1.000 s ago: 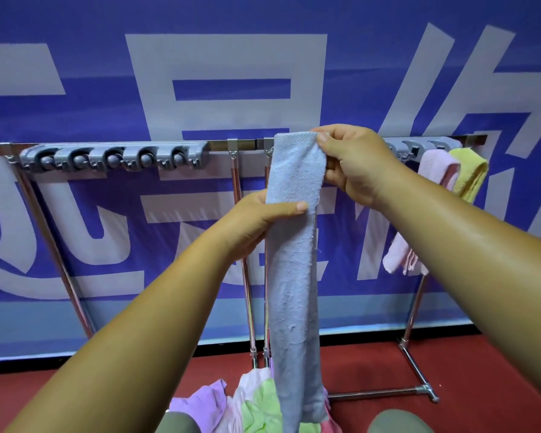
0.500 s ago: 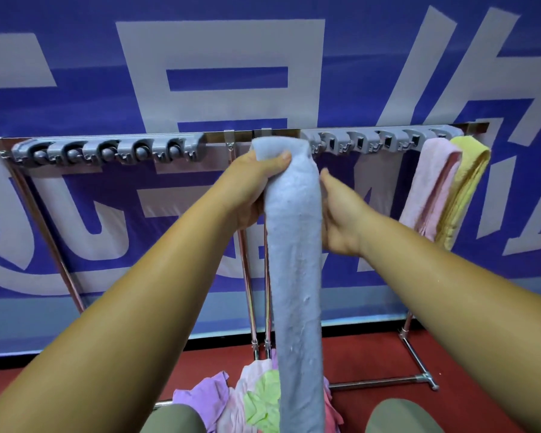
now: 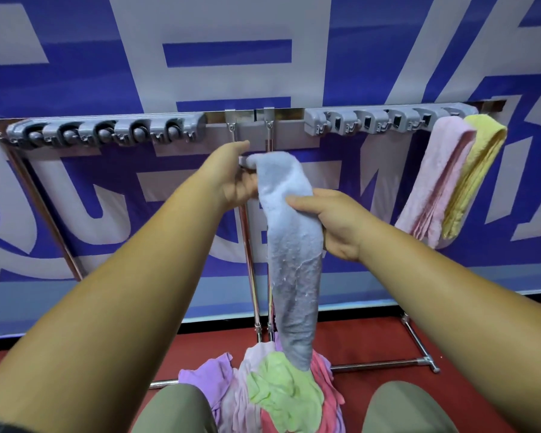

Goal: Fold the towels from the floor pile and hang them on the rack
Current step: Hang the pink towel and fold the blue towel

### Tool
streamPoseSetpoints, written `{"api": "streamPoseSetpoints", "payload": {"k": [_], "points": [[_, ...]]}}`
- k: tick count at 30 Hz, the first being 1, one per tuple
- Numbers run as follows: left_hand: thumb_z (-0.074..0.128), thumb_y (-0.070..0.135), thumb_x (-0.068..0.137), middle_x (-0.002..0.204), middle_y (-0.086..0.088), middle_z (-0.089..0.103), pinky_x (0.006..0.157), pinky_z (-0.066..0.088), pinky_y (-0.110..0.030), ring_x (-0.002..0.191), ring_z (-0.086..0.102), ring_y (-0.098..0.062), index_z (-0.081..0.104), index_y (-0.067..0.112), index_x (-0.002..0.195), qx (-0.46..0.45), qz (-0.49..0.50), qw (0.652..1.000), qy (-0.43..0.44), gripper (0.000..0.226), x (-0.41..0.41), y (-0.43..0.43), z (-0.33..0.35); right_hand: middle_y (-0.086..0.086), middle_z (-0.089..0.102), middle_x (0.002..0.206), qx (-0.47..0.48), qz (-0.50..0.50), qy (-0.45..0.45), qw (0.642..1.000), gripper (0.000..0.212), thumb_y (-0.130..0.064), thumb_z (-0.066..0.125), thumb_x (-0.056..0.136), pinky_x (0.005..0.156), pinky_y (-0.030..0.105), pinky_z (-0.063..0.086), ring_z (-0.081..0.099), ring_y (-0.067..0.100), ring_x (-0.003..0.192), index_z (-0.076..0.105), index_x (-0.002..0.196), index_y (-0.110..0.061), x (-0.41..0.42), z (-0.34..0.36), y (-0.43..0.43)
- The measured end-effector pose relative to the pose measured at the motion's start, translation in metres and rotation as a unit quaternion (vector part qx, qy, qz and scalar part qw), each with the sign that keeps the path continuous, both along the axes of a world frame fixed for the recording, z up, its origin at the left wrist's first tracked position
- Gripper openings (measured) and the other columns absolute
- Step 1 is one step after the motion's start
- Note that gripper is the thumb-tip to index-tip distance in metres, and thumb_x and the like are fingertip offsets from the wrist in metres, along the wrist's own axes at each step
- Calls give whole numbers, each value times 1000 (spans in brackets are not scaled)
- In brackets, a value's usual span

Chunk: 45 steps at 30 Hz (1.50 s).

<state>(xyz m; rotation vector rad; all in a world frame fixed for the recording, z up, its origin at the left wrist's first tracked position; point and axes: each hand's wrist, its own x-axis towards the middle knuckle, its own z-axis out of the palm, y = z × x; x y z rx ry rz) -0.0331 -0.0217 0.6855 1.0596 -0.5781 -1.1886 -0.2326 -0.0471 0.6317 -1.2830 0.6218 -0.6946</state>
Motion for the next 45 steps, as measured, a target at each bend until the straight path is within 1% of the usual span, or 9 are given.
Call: {"api": "streamPoseSetpoints", "payload": {"k": [4, 11, 17, 20, 26, 30, 35, 41, 45], "points": [[46, 65, 105, 140, -23, 66, 102, 57, -58, 122, 70, -44, 54, -10, 142, 36, -133, 990, 16, 84, -8, 16, -46, 22, 74, 123, 56, -13, -43, 997, 33, -14, 61, 104, 100, 48, 58, 73, 35, 115, 66, 133, 1, 9, 3, -11], [33, 86, 96, 137, -14, 71, 114, 47, -56, 125, 68, -34, 76, 13, 131, 72, -206, 969, -115, 92, -6, 41, -102, 29, 72, 122, 113, -86, -54, 988, 35, -3, 45, 105, 94, 51, 58, 71, 40, 117, 55, 134, 14, 21, 12, -25], [71, 26, 100, 130, -18, 73, 100, 58, -46, 116, 72, -32, 67, 4, 137, 9, -195, 962, -193, 43, -4, 44, -106, 33, 68, 126, 166, -94, -87, 978, 53, 8, 36, 83, 101, 60, 55, 71, 48, 112, 54, 132, 17, 16, 4, -33], [65, 27, 105, 136, -22, 70, 109, 54, -49, 125, 68, -37, 66, 6, 140, -37, -176, 970, -164, 41, -5, 42, -95, 17, 77, 84, 146, -74, -41, 986, 42, 13, 24, 83, 97, 54, 58, 78, 28, 70, 65, 92, 8, 5, -7, -32], [62, 27, 107, 135, -24, 69, 105, 56, -54, 125, 69, -39, 61, 9, 144, -22, -182, 970, -161, 41, -13, 32, -75, -7, 74, 79, -253, -21, 339, 906, 9, -21, 60, 91, 67, 32, 60, 70, 13, 69, 62, 99, -23, 5, -38, -28], [62, 26, 107, 132, -21, 72, 94, 59, -47, 116, 73, -34, 63, 10, 143, -20, -211, 964, -163, 39, -17, 38, -69, -8, 57, 105, -415, -67, 283, 862, 33, -3, 61, 99, 90, 29, 51, 57, 8, 93, 60, 121, -28, 14, -39, -27], [62, 31, 106, 141, -30, 61, 118, 40, -60, 123, 60, -40, 64, -1, 141, -16, -245, 957, -157, 47, 2, 50, -66, -6, 74, 90, -258, -120, 127, 950, 28, -5, 55, 96, 70, 27, 54, 64, 6, 75, 73, 107, -24, 9, -26, -16], [70, 39, 99, 116, -14, 76, 88, 59, -39, 102, 73, -25, 75, 7, 125, 16, -222, 953, -203, 42, 15, 58, -69, -15, 78, 112, -255, -100, 113, 955, 45, -9, 53, 99, 94, 25, 59, 72, 2, 104, 76, 125, -37, 24, -16, -12], [68, 57, 97, 126, -6, 77, 93, 56, -38, 114, 73, -23, 74, 15, 131, 54, -184, 943, -272, 54, 23, 60, -91, -11, 76, 120, -313, -165, 128, 926, 45, -9, 53, 94, 100, 26, 55, 69, 6, 112, 76, 125, -31, 32, -5, -11]]}}
